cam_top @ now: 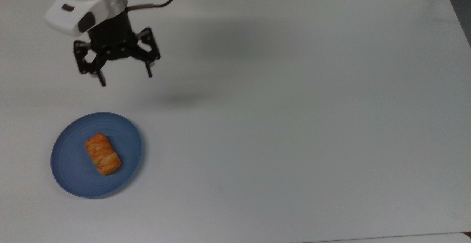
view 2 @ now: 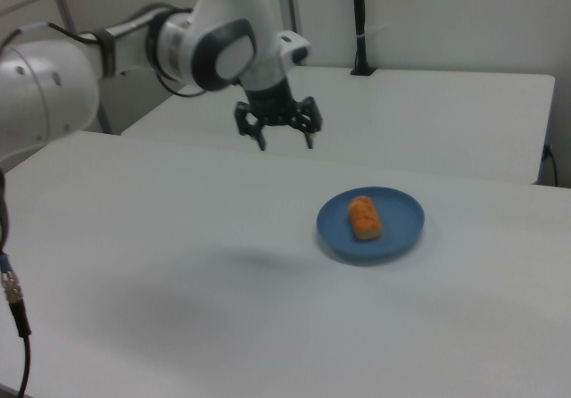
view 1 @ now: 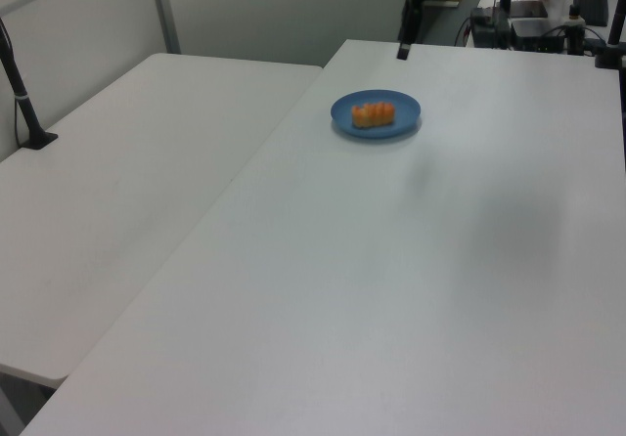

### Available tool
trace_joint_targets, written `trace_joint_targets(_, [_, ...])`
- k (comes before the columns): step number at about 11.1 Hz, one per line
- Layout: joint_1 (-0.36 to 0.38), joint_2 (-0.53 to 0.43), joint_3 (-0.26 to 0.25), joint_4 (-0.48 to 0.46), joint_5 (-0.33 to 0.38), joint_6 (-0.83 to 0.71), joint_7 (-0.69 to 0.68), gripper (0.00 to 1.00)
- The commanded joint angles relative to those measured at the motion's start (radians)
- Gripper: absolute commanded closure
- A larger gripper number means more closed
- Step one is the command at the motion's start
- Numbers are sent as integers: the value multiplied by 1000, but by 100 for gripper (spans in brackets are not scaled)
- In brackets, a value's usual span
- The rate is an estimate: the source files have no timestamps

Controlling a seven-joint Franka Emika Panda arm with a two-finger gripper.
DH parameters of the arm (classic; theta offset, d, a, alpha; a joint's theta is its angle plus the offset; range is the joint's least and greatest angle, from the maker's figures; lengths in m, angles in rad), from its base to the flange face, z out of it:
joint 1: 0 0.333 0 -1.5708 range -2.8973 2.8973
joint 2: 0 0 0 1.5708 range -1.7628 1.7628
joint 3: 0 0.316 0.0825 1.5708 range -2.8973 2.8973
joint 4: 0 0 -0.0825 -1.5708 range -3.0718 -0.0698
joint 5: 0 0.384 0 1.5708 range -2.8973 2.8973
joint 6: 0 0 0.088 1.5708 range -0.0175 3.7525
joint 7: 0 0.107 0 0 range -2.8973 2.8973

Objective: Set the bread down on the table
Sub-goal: 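Move the open gripper over the orange bread roll on the blue plate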

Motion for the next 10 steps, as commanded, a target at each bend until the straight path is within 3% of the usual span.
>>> trace_joint_targets(1, [-31, 97, -8, 38, 25, 165, -28, 0])
trace_joint_targets(6, [-62, 239, -8, 44, 10, 390, -28, 0])
trace_joint_targets(10, [-64, 330, -8, 78, -10, 459, -18, 0])
